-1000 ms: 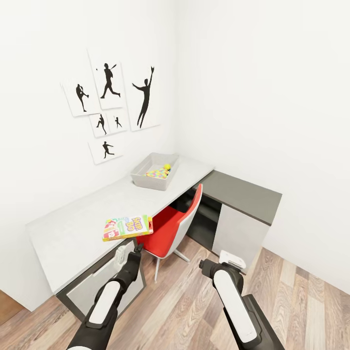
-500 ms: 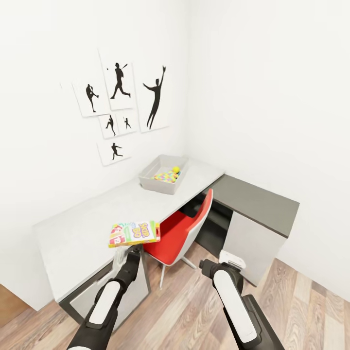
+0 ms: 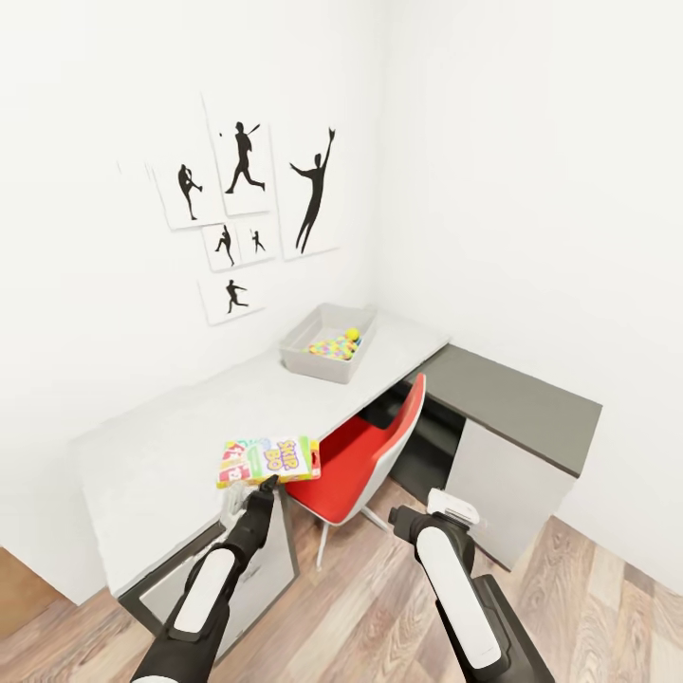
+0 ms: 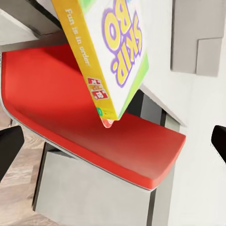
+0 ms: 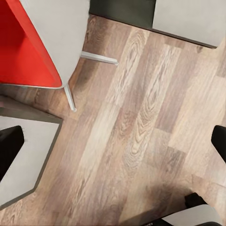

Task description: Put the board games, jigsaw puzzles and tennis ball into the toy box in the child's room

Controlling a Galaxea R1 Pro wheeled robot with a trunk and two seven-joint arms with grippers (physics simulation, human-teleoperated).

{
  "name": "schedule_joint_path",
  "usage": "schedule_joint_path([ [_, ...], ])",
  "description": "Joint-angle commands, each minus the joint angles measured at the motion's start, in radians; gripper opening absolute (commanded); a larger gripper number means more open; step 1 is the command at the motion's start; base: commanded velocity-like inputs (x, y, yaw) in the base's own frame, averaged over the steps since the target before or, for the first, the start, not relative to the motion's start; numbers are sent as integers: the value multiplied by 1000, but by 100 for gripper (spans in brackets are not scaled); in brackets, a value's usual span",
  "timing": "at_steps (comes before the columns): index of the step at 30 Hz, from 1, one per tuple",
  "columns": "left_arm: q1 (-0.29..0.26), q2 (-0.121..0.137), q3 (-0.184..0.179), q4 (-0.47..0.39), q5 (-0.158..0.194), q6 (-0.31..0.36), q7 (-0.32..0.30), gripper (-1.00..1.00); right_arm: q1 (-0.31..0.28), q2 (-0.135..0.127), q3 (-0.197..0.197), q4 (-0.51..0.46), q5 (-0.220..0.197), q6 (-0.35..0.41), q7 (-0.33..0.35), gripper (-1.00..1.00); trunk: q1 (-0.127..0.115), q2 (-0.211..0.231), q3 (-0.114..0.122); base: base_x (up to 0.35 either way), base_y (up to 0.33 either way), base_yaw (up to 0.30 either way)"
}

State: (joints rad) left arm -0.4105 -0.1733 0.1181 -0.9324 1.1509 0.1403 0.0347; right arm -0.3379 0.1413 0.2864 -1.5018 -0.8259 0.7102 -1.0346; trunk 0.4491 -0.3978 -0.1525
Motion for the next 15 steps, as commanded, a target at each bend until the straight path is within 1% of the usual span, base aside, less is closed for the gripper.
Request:
schedule_joint_path([
  [1,-1,-1,4,-2,10,7,4,100,-1,0,0,-1,-7,6,-9,100,1,-2,-2,108,0,162],
  [5,-1,-1,3,-1,9,-3,4,100,-1,0,0,-1,-7,6,-9,100,1,-2,-2,62,0,92],
  [9,-1,-1,3,-2,9,-21,4,100,-1,0,0,-1,-7,6,-8,100,1,-2,-2,16,0,24],
  [15,-1,-1,2,-2,9,-28,4,100,-1,0,0,-2,-6,6,-10,100,1,-2,-2,4,0,6],
])
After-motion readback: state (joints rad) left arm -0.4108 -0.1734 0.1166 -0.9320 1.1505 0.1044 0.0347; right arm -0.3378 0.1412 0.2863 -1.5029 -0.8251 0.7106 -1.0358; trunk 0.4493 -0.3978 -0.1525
